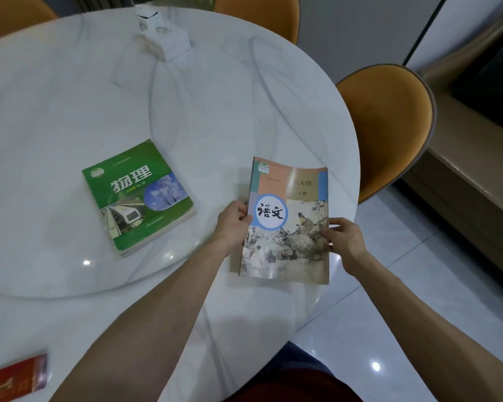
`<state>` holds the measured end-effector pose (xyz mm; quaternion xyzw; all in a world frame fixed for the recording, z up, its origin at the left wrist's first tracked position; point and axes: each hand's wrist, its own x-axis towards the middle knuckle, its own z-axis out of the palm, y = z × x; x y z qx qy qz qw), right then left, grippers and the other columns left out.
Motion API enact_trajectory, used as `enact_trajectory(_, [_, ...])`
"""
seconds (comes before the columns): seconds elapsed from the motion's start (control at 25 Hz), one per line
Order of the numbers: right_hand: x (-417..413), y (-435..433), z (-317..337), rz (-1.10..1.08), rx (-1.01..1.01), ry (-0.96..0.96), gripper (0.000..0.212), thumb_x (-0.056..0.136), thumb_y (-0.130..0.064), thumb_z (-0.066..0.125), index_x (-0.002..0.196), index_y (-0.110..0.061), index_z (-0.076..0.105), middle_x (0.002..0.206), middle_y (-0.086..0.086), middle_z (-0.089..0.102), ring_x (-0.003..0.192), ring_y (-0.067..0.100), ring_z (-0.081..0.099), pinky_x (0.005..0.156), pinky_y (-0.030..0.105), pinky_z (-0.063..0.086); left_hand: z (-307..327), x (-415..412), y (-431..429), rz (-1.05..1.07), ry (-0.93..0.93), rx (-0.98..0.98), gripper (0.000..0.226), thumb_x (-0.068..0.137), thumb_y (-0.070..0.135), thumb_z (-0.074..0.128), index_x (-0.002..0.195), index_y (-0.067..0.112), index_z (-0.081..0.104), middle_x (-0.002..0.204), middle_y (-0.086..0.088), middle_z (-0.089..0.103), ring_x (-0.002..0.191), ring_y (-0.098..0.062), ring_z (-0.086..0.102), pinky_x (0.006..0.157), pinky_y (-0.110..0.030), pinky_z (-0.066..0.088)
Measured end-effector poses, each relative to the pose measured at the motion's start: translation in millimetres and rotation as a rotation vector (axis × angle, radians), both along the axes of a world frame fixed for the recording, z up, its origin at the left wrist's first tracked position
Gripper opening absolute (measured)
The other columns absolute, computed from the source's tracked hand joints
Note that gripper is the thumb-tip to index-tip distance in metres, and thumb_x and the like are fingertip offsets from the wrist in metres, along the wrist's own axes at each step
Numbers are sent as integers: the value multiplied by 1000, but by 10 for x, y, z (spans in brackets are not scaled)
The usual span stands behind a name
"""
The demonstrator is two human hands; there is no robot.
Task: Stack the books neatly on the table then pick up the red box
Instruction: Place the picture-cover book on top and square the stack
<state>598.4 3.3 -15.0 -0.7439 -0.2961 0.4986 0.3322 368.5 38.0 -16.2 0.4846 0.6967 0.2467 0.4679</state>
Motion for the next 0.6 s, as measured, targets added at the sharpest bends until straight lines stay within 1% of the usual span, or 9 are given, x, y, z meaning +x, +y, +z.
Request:
enact_trajectory(0.12, [-177, 319, 216, 80, 64, 78, 18, 89, -8, 60, 106, -4, 61, 77, 9, 63, 71, 27, 63, 68, 39, 57, 184, -255, 94, 94, -49, 60, 5, 92, 12, 52, 94, 16, 49, 98, -7, 60, 86, -20, 55, 71, -26, 41])
enact_trajectory(0.2, [-323, 515, 341, 141, 94, 111, 15, 88, -7, 60, 103, -4, 62, 75, 9, 63, 65, 23, 62, 59, 32, 55, 307, -426, 146, 159, -102, 85, 5, 93, 13, 52, 95, 16, 49, 98, -5, 61, 89, -20, 57, 75, -28, 43])
enact_trajectory(0.28, [-547, 715, 456, 209, 123, 139, 11, 88, -7, 60, 100, -5, 62, 75, 8, 63, 63, 21, 62, 57, 30, 53, 422, -650, 200, 234, -117, 110, 5, 94, 13, 52, 96, 15, 48, 95, -2, 58, 90, -19, 55, 78, -29, 41])
enact_trajectory(0.36, [-832, 916, 576, 287, 149, 163, 10, 89, -7, 60, 98, -5, 62, 76, 8, 63, 63, 21, 62, 56, 28, 53, 532, -920, 249, 313, -90, 141, 4, 94, 14, 52, 97, 14, 49, 92, 1, 56, 91, -19, 53, 80, -30, 41])
enact_trajectory(0.48, [-1263, 1186, 719, 405, 180, 166, 14, 89, -6, 59, 102, -3, 61, 76, 8, 63, 62, 19, 62, 54, 26, 54, 638, -1300, 287, 426, -83, 146, 8, 94, 14, 51, 102, 15, 49, 101, 0, 55, 96, -19, 53, 82, -33, 43])
enact_trajectory(0.6, [-1744, 1431, 800, 501, 180, 165, 17, 90, -6, 58, 106, -1, 60, 75, 7, 62, 61, 19, 60, 56, 26, 53, 681, -1702, 305, 542, -76, 147, 19, 95, 15, 51, 113, 9, 50, 105, -3, 55, 94, -19, 52, 76, -32, 42])
